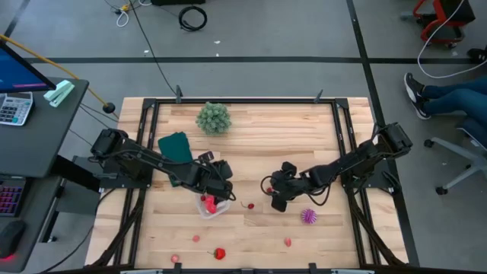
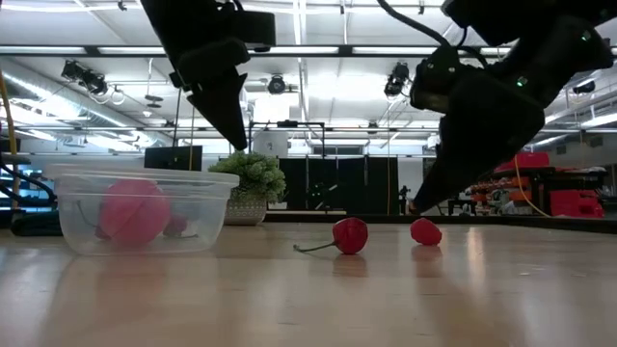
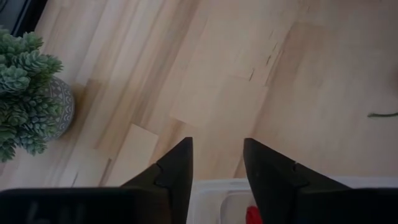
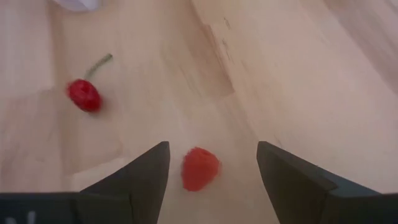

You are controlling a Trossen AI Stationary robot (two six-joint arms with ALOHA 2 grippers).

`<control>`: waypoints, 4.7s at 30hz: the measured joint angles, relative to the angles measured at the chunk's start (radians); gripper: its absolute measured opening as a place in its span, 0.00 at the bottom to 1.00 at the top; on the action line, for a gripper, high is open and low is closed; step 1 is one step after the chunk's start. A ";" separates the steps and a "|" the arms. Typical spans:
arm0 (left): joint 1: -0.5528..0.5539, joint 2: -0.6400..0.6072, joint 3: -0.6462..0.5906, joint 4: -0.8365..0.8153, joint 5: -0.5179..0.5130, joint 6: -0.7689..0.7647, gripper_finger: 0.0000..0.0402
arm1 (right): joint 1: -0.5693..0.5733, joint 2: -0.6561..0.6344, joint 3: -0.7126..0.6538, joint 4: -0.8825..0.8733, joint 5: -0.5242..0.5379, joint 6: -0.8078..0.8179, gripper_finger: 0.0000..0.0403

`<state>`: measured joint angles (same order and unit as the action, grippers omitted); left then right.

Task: Pick and placing Produce into tupperware
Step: Put the red raspberry into the transparent bin

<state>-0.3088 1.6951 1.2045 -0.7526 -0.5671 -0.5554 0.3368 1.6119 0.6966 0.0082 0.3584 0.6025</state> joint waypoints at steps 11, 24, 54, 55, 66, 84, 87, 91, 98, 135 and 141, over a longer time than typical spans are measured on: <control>0.000 0.000 0.000 0.000 0.000 0.003 0.38 | 0.009 0.000 -0.033 0.055 0.006 0.007 0.62; 0.000 0.000 0.001 0.001 0.000 -0.001 0.39 | 0.009 0.056 -0.032 0.109 0.030 0.007 0.62; 0.000 -0.007 0.001 -0.015 0.001 0.077 0.32 | 0.018 0.069 -0.020 0.088 0.007 0.106 0.30; 0.002 -0.013 0.001 -0.021 0.000 0.078 0.32 | 0.015 0.056 -0.019 0.094 -0.003 0.105 0.29; 0.009 -0.155 0.001 -0.125 -0.016 0.010 0.28 | 0.006 0.031 -0.019 0.079 -0.059 0.054 0.18; -0.005 -0.167 0.001 -0.129 -0.016 -0.035 0.28 | 0.025 0.027 -0.014 -0.101 -0.092 0.199 0.55; -0.005 -0.167 0.001 -0.130 -0.015 -0.036 0.28 | 0.052 0.029 -0.017 -0.086 -0.052 0.185 0.55; -0.005 -0.167 0.001 -0.130 -0.015 -0.042 0.28 | 0.067 0.032 -0.017 -0.097 -0.039 0.190 0.53; -0.005 -0.166 0.001 -0.131 -0.015 -0.037 0.27 | 0.061 0.059 -0.015 -0.087 0.003 0.180 0.50; 0.050 -0.404 0.000 -0.188 -0.070 0.003 0.12 | 0.006 0.066 -0.019 0.199 0.034 0.092 0.26; 0.105 -0.574 0.000 -0.184 -0.072 0.076 0.11 | -0.065 0.066 -0.017 0.580 -0.045 -0.072 0.26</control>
<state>-0.2040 1.1206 1.2045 -0.9363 -0.6395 -0.4791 0.2721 1.6775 0.6796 0.5881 0.3135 0.5305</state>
